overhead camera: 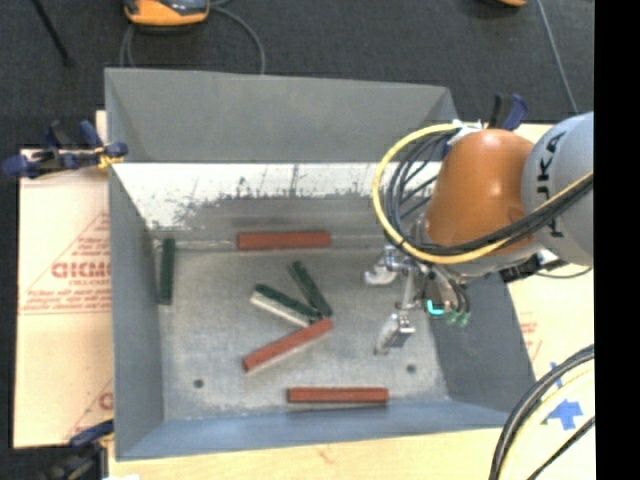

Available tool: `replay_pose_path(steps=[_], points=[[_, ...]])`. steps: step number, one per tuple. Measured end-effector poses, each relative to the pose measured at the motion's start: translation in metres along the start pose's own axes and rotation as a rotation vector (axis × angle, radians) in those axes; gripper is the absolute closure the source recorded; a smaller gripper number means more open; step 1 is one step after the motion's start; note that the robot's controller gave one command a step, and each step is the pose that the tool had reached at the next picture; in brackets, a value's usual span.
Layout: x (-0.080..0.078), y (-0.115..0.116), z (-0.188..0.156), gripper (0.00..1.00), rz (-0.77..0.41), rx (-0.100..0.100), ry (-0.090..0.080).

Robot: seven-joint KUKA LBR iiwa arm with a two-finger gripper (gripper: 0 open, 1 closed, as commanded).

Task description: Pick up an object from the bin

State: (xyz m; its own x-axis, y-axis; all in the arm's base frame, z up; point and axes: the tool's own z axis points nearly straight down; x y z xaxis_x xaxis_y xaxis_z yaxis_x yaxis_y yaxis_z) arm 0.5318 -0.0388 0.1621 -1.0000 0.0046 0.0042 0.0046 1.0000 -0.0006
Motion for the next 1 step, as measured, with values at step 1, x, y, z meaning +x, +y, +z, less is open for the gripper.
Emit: replay_pose_path(steps=[1], points=[[-0.0011, 0.0000, -0.0035, 0.00, -0.001, 0.000, -0.006]])
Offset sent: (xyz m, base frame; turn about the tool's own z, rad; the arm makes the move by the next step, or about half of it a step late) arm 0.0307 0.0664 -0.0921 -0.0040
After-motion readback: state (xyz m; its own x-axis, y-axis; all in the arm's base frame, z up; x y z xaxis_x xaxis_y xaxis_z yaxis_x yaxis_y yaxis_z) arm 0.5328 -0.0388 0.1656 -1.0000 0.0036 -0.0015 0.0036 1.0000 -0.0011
